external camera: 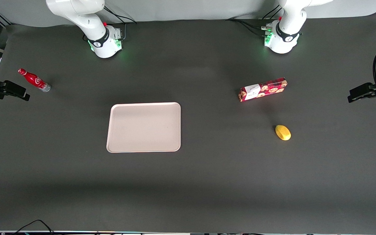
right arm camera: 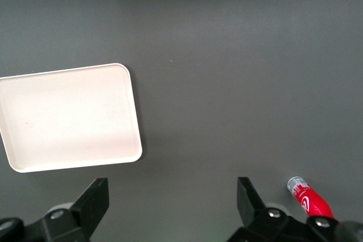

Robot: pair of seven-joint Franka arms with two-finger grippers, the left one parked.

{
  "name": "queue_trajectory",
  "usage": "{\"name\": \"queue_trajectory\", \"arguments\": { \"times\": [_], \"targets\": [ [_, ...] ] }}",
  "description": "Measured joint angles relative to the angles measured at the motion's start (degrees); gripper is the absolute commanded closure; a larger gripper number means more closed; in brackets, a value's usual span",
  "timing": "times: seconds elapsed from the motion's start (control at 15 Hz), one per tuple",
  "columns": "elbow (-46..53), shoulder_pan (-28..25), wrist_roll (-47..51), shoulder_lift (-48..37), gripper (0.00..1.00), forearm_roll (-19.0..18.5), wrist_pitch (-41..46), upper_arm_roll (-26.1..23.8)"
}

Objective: Place coke bottle on tray
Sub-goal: 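Move the open right gripper toward the red Coca-Cola bottle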

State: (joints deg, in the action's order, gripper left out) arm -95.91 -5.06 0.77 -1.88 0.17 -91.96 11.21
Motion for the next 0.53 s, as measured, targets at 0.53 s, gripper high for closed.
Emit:
{"name": "queue_trajectory", "arguments": {
  "times": [0.53],
  "targets": [
    [1.1, 0.0, 0.0, 0.0, 0.0, 0.0, 0.0, 0.1]
  ]
}}
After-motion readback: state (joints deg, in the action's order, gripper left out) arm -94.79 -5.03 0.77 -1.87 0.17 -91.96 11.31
